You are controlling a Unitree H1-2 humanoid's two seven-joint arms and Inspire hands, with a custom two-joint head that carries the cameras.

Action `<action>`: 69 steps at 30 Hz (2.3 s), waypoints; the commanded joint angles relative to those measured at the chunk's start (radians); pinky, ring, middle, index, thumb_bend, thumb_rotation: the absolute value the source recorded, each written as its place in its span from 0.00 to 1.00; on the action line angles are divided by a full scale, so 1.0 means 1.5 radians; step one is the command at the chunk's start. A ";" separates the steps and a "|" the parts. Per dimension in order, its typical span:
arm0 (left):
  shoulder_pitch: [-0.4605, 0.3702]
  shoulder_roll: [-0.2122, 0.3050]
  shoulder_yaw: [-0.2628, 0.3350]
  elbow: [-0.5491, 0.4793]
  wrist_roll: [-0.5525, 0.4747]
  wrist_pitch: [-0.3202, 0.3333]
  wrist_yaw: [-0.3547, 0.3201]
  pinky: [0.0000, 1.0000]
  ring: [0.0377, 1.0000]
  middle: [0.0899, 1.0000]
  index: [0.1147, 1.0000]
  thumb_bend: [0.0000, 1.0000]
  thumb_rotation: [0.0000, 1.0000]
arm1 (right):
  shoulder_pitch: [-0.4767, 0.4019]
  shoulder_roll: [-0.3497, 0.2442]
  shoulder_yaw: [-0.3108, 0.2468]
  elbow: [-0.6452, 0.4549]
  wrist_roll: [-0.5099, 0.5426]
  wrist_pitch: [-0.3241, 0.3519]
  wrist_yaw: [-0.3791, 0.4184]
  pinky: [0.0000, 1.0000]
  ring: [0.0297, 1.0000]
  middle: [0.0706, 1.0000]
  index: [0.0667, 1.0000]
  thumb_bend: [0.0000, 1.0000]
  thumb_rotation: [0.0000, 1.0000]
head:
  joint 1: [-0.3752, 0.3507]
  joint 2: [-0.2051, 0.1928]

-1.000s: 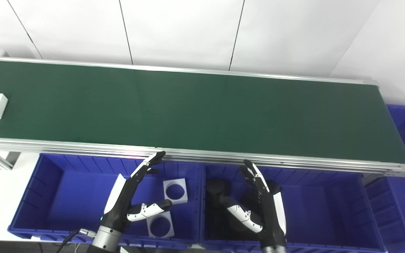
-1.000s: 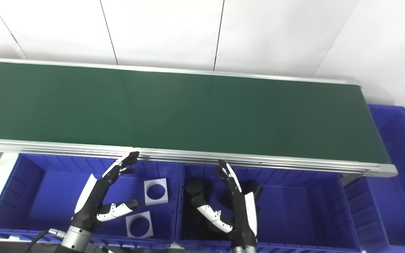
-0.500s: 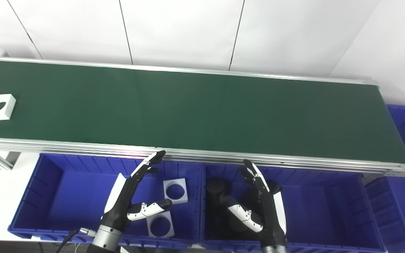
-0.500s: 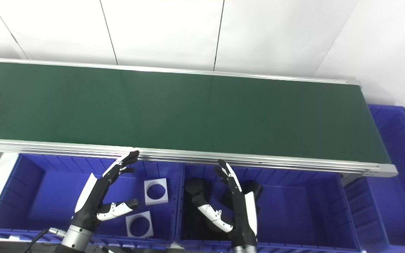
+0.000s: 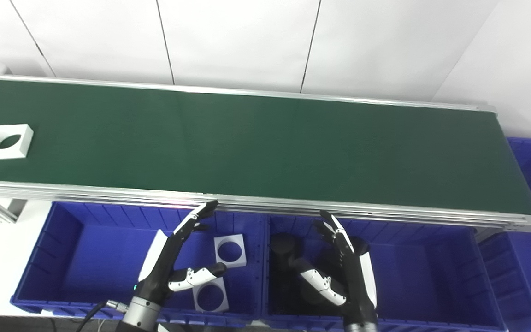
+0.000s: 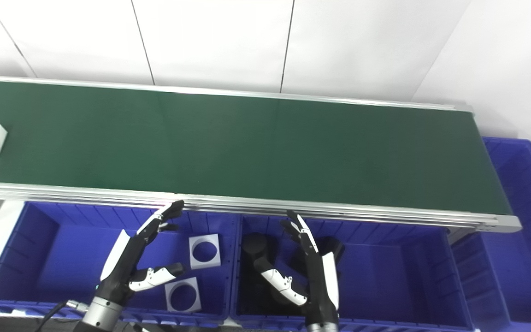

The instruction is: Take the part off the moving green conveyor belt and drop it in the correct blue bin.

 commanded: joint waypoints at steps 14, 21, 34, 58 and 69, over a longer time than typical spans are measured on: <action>-0.015 -0.035 -0.033 0.025 0.059 -0.019 0.030 0.73 0.84 0.88 0.84 0.69 0.69 | -0.008 -0.064 0.051 0.002 0.025 -0.045 -0.069 0.85 0.82 0.80 0.89 0.49 0.41 | 0.117 -0.090; -0.030 -0.027 -0.064 0.045 0.052 -0.019 0.053 0.74 0.84 0.89 0.85 0.70 0.68 | -0.015 -0.079 0.075 0.012 0.041 -0.045 -0.095 0.84 0.82 0.80 0.88 0.48 0.36 | 0.118 -0.120; -0.060 -0.011 -0.113 0.075 0.075 -0.019 0.128 0.73 0.82 0.87 0.84 0.72 0.67 | -0.030 -0.085 0.097 0.045 0.039 -0.045 -0.129 0.83 0.81 0.80 0.88 0.47 0.32 | 0.128 -0.168; -0.074 0.008 -0.055 -0.070 0.062 -0.019 0.110 0.66 0.78 0.83 0.79 0.76 0.65 | -0.050 -0.094 0.101 0.080 0.058 -0.045 -0.135 0.86 0.82 0.79 0.88 0.43 0.21 | 0.146 -0.209; -0.077 0.008 0.070 -0.113 0.058 -0.018 -0.008 0.70 0.80 0.83 0.81 0.78 0.69 | -0.059 -0.100 0.104 0.081 0.062 -0.045 -0.138 0.85 0.82 0.79 0.88 0.47 0.31 | 0.145 -0.206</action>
